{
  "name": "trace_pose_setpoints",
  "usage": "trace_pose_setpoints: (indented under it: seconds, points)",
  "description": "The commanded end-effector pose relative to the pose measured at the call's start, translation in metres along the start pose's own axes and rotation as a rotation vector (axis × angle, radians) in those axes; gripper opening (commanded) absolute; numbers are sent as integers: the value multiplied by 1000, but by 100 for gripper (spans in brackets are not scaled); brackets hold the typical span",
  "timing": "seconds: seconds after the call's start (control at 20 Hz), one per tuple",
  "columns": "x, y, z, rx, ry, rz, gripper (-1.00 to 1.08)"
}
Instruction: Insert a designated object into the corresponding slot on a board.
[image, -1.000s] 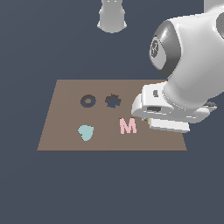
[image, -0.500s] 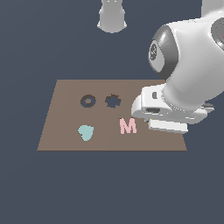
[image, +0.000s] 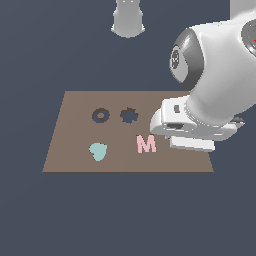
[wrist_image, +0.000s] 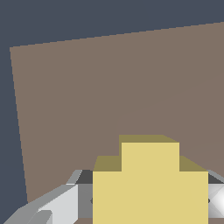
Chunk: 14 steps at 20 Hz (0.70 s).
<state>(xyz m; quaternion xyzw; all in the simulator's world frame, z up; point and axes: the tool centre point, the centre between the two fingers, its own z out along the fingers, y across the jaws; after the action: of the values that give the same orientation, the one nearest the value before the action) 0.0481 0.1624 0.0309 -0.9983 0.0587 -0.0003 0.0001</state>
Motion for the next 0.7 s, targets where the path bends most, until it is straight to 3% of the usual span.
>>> trace_pose_setpoints:
  seconds: [0.0,0.65]
  points:
    - [-2,-1,0,0,0,-18,-100]
    - [-26,-6,-1,0,0,-285,-100]
